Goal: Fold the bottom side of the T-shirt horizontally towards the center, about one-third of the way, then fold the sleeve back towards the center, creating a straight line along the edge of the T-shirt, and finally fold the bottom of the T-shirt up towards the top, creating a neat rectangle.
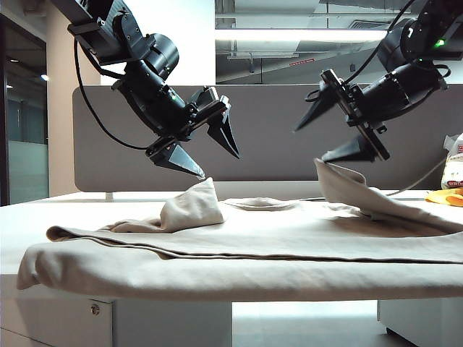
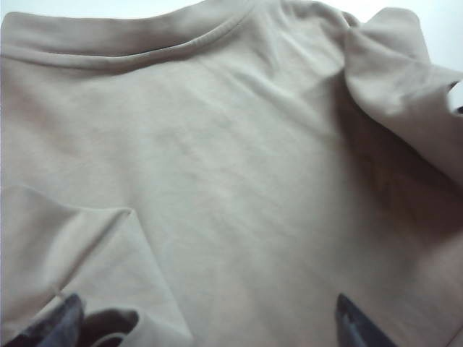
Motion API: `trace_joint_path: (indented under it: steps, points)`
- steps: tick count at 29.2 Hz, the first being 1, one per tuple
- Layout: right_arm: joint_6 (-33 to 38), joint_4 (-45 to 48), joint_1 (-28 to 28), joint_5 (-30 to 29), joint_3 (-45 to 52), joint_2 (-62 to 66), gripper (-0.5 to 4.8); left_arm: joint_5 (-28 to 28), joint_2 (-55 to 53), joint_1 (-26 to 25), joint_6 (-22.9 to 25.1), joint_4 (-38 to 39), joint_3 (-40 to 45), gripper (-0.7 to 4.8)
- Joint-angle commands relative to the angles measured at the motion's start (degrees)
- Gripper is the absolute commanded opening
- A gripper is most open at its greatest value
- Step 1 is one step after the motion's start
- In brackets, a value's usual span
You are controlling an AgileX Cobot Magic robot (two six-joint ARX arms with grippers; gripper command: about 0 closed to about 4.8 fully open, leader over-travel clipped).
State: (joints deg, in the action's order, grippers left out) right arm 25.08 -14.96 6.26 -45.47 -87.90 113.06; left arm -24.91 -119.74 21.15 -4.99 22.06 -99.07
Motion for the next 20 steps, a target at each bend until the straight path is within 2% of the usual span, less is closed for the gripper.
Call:
trace_joint_path:
  steps: [1,3,6,11,18,20]
  points:
    - [0.35,-5.68,0.42,6.73,-0.22,-0.11,2.0,-0.24,0.26,0.0,-0.17,-0.15,-0.11,4.79]
    - [-3.43,-9.66,0.2,12.96,-0.22,-0.11,2.09,-0.22,0.37,0.0,-0.11,0.17,-0.11,4.79]
    - [-7.41,-12.07,-0.15,17.14,-0.24,-0.13,2.11,-0.2,0.37,0.0,-0.07,0.13,-0.11,4.79]
    - [-10.12,-12.37,-0.79,21.84,-0.76,-0.13,2.11,-0.2,0.37,0.0,0.04,0.17,-0.11,4.79]
    - [-20.09,-15.41,-0.5,30.34,-4.81,-0.33,2.11,0.68,0.37,0.0,0.07,0.09,-0.11,4.79]
    - [-24.35,-17.73,0.17,34.93,-6.69,-0.33,2.11,0.7,0.35,0.0,0.07,-0.09,-0.11,4.79]
